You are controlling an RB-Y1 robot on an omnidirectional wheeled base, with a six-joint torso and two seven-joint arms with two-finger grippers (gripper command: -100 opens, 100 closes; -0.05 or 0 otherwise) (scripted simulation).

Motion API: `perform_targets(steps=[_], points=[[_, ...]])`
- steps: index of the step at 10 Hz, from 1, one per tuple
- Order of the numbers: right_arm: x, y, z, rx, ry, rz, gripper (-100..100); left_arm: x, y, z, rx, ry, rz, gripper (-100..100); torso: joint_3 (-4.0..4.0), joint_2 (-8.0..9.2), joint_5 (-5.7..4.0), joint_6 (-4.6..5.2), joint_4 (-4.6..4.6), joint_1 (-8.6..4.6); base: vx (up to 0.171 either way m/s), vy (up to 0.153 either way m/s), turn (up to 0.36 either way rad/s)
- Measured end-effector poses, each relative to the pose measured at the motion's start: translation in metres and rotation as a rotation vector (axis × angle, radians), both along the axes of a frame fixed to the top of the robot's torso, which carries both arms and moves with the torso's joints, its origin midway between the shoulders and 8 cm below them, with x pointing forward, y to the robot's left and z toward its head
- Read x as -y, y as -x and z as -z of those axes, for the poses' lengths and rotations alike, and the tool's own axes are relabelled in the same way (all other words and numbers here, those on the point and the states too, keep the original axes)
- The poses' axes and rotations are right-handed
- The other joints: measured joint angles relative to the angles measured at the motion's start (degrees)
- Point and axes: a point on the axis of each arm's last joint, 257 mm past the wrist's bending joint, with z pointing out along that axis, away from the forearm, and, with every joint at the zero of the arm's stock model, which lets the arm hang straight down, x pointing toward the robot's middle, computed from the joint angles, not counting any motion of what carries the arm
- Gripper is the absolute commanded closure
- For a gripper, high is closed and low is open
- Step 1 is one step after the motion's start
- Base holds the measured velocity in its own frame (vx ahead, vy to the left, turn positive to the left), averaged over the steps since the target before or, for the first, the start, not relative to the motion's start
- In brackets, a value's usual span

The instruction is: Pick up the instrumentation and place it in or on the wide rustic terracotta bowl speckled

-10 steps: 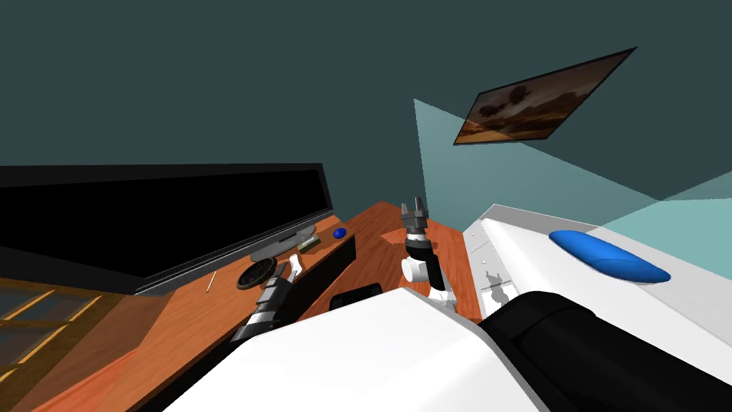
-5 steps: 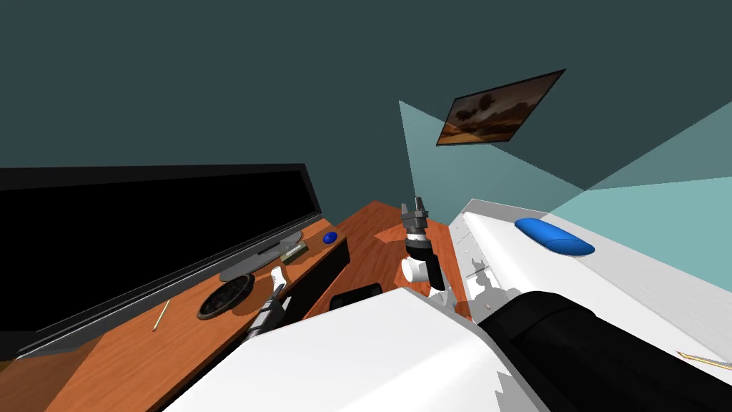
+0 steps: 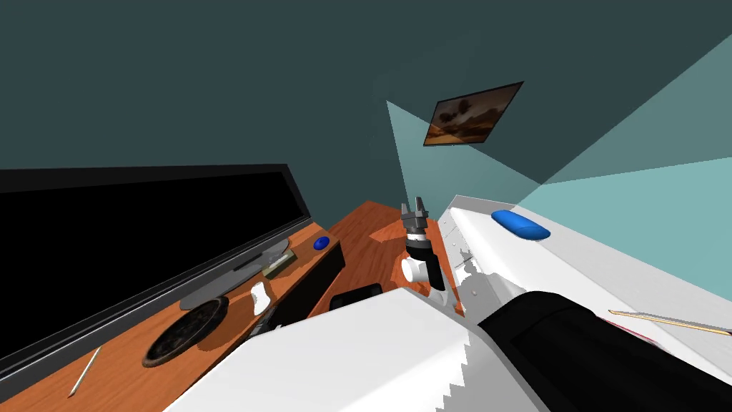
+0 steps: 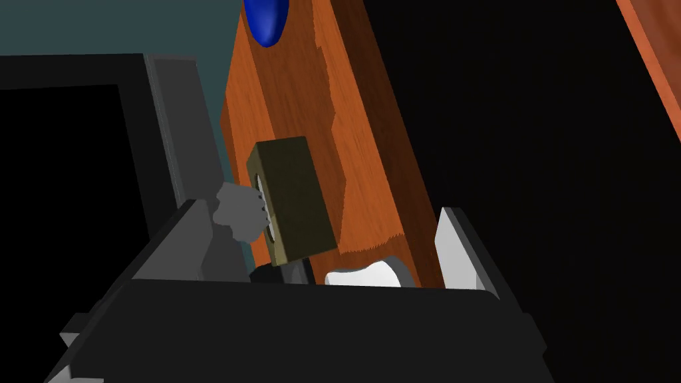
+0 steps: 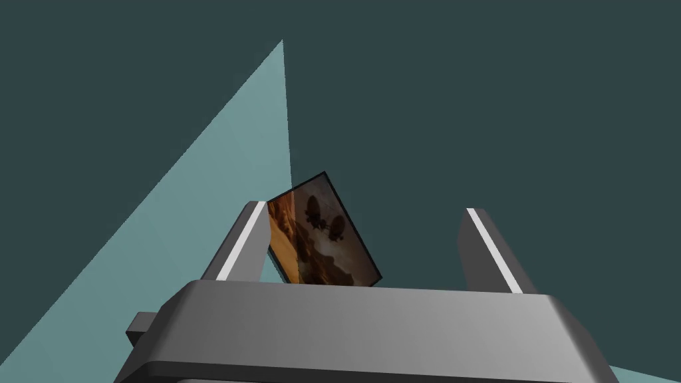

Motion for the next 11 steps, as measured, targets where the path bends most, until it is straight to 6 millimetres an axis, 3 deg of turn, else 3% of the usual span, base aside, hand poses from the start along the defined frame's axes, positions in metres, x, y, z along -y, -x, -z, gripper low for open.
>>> perform_targets(steps=[2,6,9,11], points=[[0.0,0.0,0.0,0.0,0.0,0.0,0,-0.014,0.034,0.024,-0.096,-0.007,-0.016,-100,0.01,0.02,0.0,-0.01,0.0,-0.02,0.054,-0.016,-0.166],[0.0,0.0,0.0,0.0,0.0,0.0,0,-0.036,0.088,0.054,-0.248,-0.024,-0.03,-100,0.01,0.02,0.01,-0.03,0.0,0.06,0.059,-0.001,-0.16],[0.0,0.0,0.0,0.0,0.0,0.0,0,-0.048,0.107,0.065,-0.294,-0.036,-0.036,-100,0.11,0.2,0.01,-0.06,0.04,0.03,0.02,0.0,-0.085],[0.0,0.0,0.0,0.0,0.0,0.0,0,-0.056,0.133,0.076,-0.355,-0.05,-0.037,-100,0.04,0.08,0.01,-0.05,0.02,0.07,0.06,0.012,-0.17]])
